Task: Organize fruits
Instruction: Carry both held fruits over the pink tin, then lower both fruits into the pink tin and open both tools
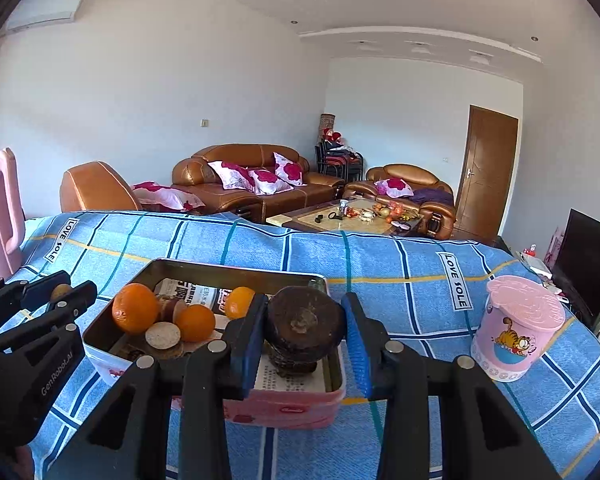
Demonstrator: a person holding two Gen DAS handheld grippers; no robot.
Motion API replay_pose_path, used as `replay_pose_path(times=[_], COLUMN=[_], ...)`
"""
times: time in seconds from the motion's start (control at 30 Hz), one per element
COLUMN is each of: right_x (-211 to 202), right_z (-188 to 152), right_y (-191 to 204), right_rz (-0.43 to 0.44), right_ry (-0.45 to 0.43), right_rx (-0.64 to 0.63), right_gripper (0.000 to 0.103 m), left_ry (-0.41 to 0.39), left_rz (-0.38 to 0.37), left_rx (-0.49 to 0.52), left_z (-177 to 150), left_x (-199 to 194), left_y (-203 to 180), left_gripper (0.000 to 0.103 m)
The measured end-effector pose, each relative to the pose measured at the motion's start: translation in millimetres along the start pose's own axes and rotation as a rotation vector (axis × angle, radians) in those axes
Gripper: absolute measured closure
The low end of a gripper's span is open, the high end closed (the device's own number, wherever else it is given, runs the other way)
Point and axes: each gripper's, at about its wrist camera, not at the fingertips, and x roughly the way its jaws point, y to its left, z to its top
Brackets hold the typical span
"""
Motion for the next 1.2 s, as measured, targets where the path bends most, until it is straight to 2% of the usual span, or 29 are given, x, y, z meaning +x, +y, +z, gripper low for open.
replay_pose_path(times=[0.4,0.67,0.87,1.2], right_x=[15,29,46,78], right_z=[3,7,11,12], right_y=[-20,-17,-12,-12], right_rz=[-0.047,-0.031,0.036,0.22], right_ry=[0.016,0.033,0.072,0.175], right_rx=[0.033,0.025,0.031,0.108], right_gripper=[0.063,0.063,0.063,0.063], left_ry=[0.037,0.071,0.109,0.1], left_rz=[-0.09,-0.153,-0.199,-0.214], left_rx=[0.001,-0.017,-0.014,-0.039], left_z=[14,21,22,21], left_x=[23,40,48,44], left_y=[-35,-43,-43,-34], left_gripper=[0.075,0.075,0.075,0.075])
